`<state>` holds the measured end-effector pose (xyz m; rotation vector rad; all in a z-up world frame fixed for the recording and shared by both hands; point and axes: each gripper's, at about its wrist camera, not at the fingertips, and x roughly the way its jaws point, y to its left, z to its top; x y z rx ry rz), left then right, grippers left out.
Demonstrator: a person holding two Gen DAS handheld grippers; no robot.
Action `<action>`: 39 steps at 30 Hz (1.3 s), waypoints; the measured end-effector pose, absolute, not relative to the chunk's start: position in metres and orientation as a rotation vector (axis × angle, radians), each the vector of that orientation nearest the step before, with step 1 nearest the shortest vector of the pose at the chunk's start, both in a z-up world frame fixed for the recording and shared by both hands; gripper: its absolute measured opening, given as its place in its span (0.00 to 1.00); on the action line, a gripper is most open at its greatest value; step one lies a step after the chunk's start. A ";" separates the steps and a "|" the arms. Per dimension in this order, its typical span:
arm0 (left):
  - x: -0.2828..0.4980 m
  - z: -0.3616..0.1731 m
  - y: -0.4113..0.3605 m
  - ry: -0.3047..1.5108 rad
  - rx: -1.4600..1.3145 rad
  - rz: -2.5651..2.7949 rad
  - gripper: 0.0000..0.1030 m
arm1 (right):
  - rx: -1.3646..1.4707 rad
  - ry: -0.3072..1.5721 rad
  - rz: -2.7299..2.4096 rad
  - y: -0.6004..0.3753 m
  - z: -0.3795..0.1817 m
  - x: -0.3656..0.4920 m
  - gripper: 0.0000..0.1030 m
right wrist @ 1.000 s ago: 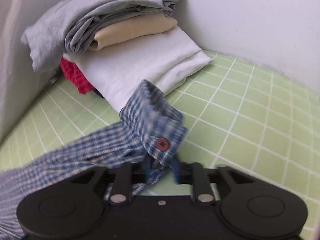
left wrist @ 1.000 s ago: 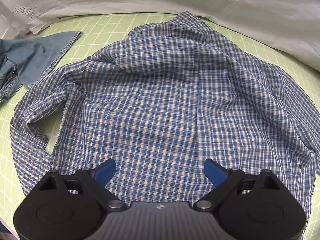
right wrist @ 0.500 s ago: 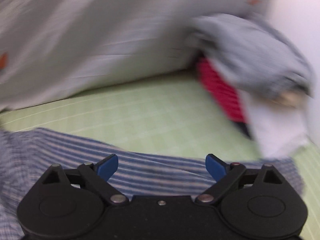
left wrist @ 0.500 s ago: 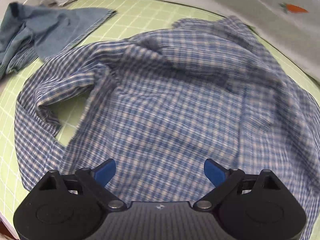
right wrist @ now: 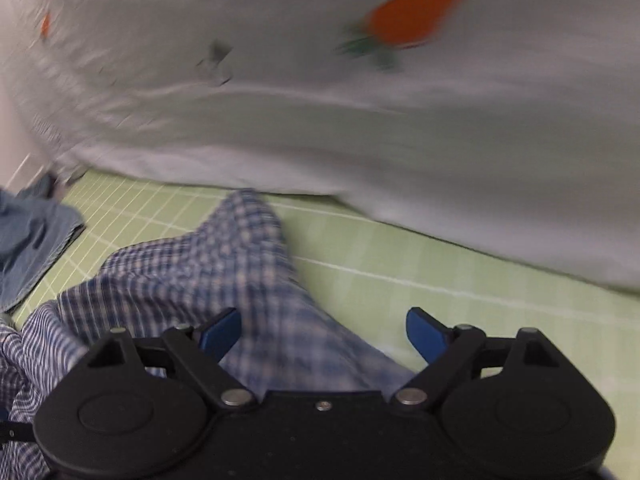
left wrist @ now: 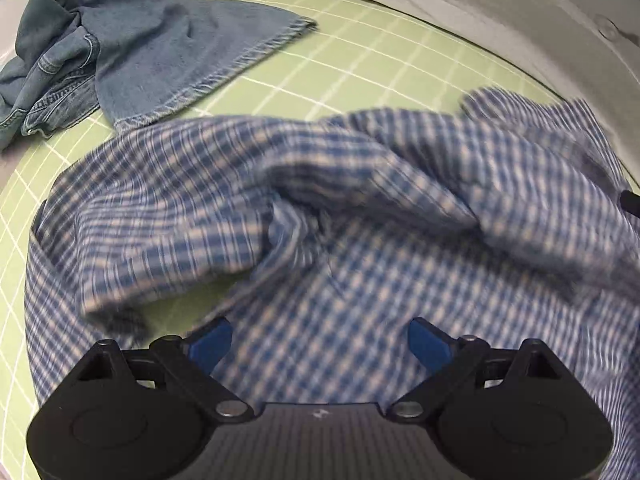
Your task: Fold clothes
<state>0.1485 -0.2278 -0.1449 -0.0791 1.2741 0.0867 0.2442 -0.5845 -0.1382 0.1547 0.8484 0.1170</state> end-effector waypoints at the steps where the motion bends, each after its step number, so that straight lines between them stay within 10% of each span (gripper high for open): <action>1: 0.151 -0.145 -0.226 1.270 -0.084 0.088 0.92 | 0.141 0.862 0.141 -0.579 -0.141 0.252 0.87; 5: 0.160 -0.147 -0.224 1.252 -0.086 0.087 0.93 | 0.063 0.864 0.198 -0.570 -0.142 0.269 0.77; 7: 0.162 -0.148 -0.224 1.245 -0.082 0.088 0.94 | 0.052 0.859 0.253 -0.573 -0.141 0.271 0.45; 8: 0.162 -0.148 -0.224 1.241 -0.076 0.087 0.94 | 0.047 0.856 0.281 -0.575 -0.140 0.272 0.08; 9: 0.163 -0.149 -0.225 1.239 -0.069 0.086 0.94 | 0.031 0.833 0.255 -0.579 -0.136 0.271 0.03; 17: 0.168 -0.149 -0.229 1.208 -0.042 0.075 0.94 | 0.083 0.650 -0.042 -0.639 -0.101 0.256 0.07; 21: 0.169 -0.147 -0.228 1.199 -0.041 0.087 0.94 | 0.124 0.642 -0.086 -0.658 -0.095 0.237 0.53; 24: 0.166 -0.141 -0.228 1.178 -0.039 0.082 0.94 | 0.154 0.635 -0.118 -0.673 -0.090 0.222 0.68; 36: 0.153 -0.142 -0.242 1.206 -0.026 0.036 0.94 | 0.233 0.771 -0.182 -0.721 -0.120 0.161 0.65; 37: 0.152 -0.141 -0.244 1.203 -0.024 0.033 0.94 | 0.239 0.783 -0.186 -0.725 -0.123 0.156 0.61; 39: 0.151 -0.140 -0.246 1.199 -0.019 0.027 0.94 | 0.252 0.809 -0.196 -0.732 -0.129 0.146 0.15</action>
